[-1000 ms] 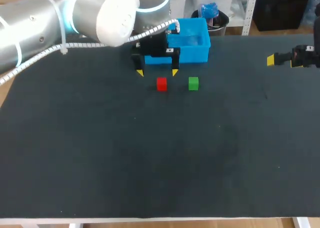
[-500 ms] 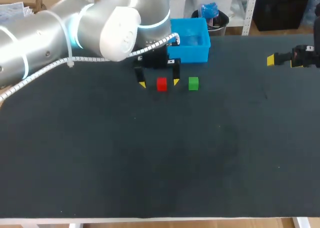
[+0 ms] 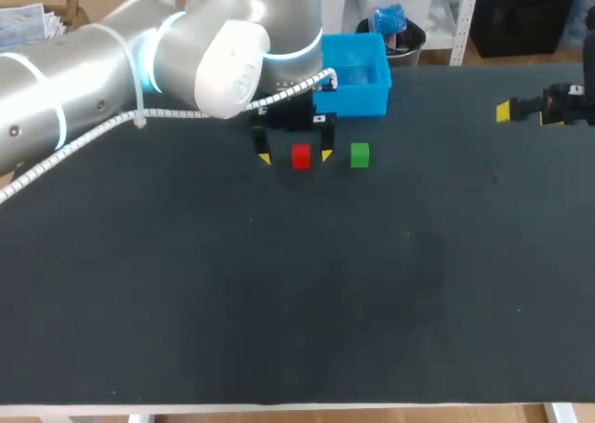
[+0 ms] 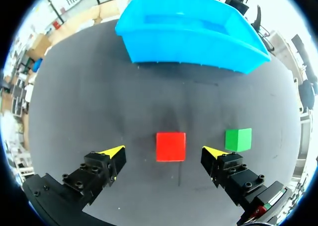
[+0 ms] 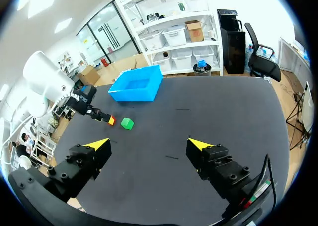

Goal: Use the left arm to pick the red cube and place it into the blue plastic box first, then use the right arm to grasp the green cube and put it into the same blue plastic box after the first action is fully finished.

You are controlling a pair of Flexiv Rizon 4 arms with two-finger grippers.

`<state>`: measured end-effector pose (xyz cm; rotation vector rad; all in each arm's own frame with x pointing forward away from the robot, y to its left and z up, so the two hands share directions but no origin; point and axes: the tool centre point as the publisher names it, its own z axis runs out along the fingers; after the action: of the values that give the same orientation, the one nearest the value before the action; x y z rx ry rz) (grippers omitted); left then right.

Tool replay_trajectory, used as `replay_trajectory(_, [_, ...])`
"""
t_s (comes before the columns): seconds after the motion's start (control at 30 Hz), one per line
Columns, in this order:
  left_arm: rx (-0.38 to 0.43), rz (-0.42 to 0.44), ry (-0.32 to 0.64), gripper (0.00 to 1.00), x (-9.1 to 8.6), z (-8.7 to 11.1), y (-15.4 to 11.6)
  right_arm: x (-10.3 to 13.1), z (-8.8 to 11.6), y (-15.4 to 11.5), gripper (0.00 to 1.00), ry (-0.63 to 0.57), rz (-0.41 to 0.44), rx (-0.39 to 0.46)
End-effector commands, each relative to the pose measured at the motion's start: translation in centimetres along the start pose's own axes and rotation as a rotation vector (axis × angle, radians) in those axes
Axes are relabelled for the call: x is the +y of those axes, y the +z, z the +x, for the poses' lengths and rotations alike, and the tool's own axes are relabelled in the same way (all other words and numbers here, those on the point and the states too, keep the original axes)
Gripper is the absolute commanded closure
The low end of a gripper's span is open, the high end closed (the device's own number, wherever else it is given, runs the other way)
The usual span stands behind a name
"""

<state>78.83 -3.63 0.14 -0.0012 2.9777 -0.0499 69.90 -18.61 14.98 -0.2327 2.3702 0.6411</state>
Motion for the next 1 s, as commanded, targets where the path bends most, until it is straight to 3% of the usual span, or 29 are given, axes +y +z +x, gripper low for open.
replay_trajectory(0.03, [0.009,-0.005,0.006,0.0,-0.4,-1.0,0.2,0.0,0.0,0.1,0.0,0.0,0.001,0.001])
replay_trajectory(0.53, [0.015,-0.011,0.007,0.0,-0.7,-1.2,1.6,0.0,0.0,0.1,0.0,0.0,0.001,0.001])
replay_trajectory(0.57, [0.014,-0.012,0.007,0.82,-0.7,-1.1,1.7,0.0,0.0,0.1,0.0,0.0,0.001,0.001])
replay_trajectory(0.6, [0.011,-0.012,0.006,1.0,-0.6,-1.1,1.7,0.0,0.0,0.1,0.0,0.0,0.001,0.001])
replay_trajectory(1.0, [-0.006,-0.018,0.012,1.0,-0.5,-1.3,1.6,0.0,0.0,0.1,0.0,0.0,0.001,0.001])
